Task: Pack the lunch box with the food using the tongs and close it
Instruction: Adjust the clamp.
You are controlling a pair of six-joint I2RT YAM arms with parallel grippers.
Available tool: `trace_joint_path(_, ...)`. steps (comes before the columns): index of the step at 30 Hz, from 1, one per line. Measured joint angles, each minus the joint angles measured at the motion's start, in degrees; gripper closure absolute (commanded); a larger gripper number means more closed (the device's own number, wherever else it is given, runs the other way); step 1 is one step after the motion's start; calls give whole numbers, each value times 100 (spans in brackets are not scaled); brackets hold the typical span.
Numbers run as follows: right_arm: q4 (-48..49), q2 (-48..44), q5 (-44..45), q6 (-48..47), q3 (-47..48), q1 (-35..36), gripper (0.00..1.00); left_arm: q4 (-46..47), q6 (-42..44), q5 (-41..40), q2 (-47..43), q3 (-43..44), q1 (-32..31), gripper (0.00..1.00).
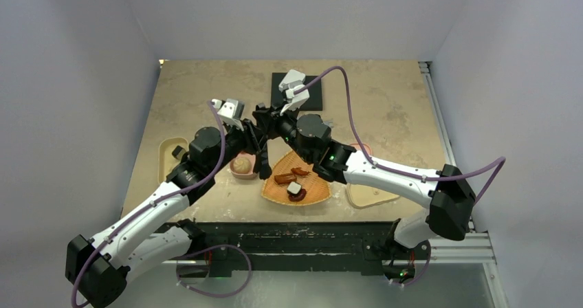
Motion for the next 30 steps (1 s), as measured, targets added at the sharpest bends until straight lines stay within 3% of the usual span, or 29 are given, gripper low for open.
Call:
trace_joint_path(4,85,0,66,-138,0,24,100,-17,22,31,48,81,-26,79)
trace_joint_path(8,98,2,116,-214,0,39,100,-44,26,70,48,87,-33,66)
trace_joint_path(14,109,2,203,-369,0,72,100,-267,-15,70,55,131,-24,62)
trace_joint_path(20,116,2,203,-452,-26,92,100,-437,-66,72,55,168,-24,64)
trace_joint_path(25,131,2,197,-481,-26,98,100,-496,-98,72,46,212,-26,73)
trace_joint_path(30,155,2,184,-511,-26,114,100,-531,-151,101,20,236,-35,71)
